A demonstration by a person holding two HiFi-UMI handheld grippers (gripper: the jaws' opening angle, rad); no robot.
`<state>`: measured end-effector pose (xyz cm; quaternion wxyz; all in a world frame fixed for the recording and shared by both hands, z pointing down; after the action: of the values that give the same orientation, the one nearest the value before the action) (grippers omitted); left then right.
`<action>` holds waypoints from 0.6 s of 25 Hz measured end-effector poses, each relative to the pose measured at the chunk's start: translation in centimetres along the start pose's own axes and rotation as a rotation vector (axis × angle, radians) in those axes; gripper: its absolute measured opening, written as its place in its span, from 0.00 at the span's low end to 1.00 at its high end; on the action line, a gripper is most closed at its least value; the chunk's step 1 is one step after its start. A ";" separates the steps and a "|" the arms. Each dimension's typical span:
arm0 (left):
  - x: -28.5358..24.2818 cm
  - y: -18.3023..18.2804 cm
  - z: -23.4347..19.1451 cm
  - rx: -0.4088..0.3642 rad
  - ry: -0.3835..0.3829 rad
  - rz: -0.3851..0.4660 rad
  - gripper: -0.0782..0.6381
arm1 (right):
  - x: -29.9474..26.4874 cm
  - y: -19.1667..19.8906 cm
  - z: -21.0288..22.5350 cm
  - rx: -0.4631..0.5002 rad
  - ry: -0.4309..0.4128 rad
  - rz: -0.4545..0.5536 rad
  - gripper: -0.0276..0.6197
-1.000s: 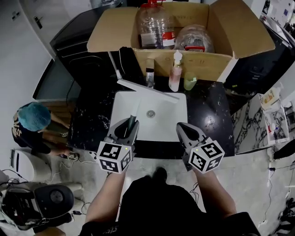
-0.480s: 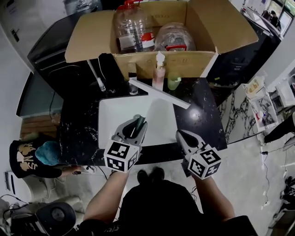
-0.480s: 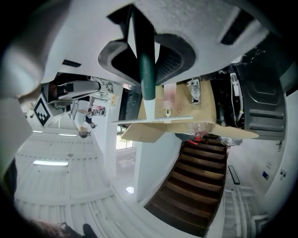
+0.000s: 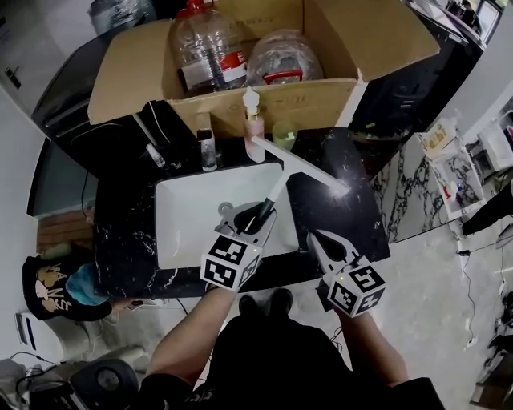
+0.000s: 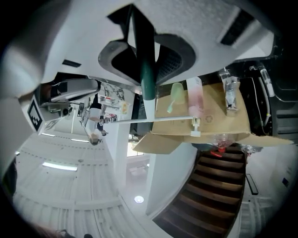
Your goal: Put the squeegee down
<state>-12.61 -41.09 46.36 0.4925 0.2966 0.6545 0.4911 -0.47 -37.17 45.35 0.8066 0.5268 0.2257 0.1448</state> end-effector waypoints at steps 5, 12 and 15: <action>-3.6 0.8 2.9 -0.020 0.056 -0.050 0.25 | 2.3 0.0 3.5 -0.015 0.056 0.022 0.05; -8.0 2.5 6.4 -0.062 0.125 -0.121 0.25 | 6.2 0.4 7.9 -0.051 0.158 0.052 0.05; -9.7 3.4 7.6 -0.079 0.152 -0.155 0.25 | 7.2 0.8 8.7 -0.061 0.180 0.055 0.05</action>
<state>-2.52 -45.69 52.66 0.4891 0.1874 0.6911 0.4980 10.25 -40.30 47.50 0.7945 0.4927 0.2783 0.2204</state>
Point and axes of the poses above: the fingertips, and each gripper's own axes: x backward along the fingers, z to its right, y out of its underside, the point moved 2 cm from there along x, backward along the fingers, and after that the axes turned 12 degrees about -y, right-handed, at the moved point
